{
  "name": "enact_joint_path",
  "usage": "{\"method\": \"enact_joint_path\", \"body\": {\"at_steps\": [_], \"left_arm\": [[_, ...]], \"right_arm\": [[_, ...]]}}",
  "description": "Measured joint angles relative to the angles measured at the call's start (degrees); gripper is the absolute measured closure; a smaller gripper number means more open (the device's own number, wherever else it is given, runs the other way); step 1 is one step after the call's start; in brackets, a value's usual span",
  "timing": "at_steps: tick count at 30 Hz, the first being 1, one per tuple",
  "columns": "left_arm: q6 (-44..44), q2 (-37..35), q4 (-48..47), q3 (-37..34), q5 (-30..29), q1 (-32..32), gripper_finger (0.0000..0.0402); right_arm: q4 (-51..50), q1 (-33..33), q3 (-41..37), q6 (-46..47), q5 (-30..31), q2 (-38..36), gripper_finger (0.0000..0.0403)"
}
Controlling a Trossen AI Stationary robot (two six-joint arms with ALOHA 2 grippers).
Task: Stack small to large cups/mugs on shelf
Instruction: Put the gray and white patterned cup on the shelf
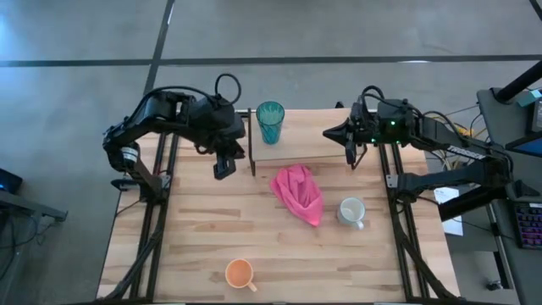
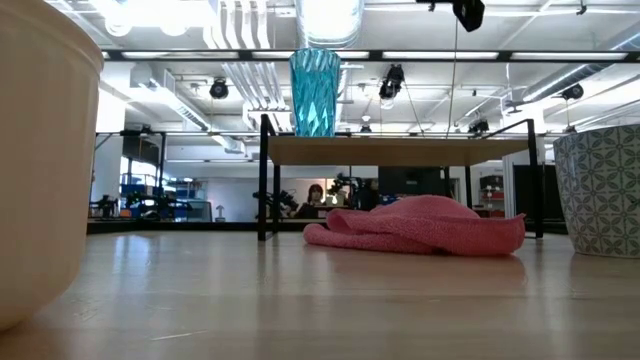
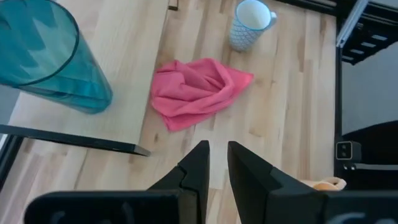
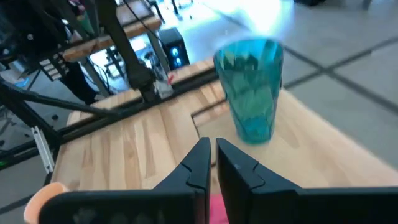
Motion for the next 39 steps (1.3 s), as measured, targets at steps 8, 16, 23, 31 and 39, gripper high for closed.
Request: {"method": "enact_joint_path", "body": {"at_steps": [8,16,23,31,39], "left_arm": [[-2.62,0.11,0.00,-0.02,0.27,0.02,0.0358],[-2.70,0.11,0.01,-0.02,0.31,0.02,0.0358],[-4.96,0.10,0.02,-0.02,0.33,0.07,0.0358],[-5.64,0.38,0.02,0.00,0.32,0.07,0.0358],[-5.62,1.30,0.02,-0.02,0.32,0.07,0.0358]], "right_arm": [[-6.76,-0.02,-0.02,3.54,-0.16,1.78,0.0342],[-8.23,-0.02,-0.02,1.63,-0.13,4.24,0.0302],[-19.50,0.00,-0.02,12.02,-5.18,4.65,0.0298],[-40.47,3.64,-0.07,17.58,-8.97,4.65,0.0321],[-43.57,8.68,-0.07,20.11,-9.03,5.30,0.0333]]}}
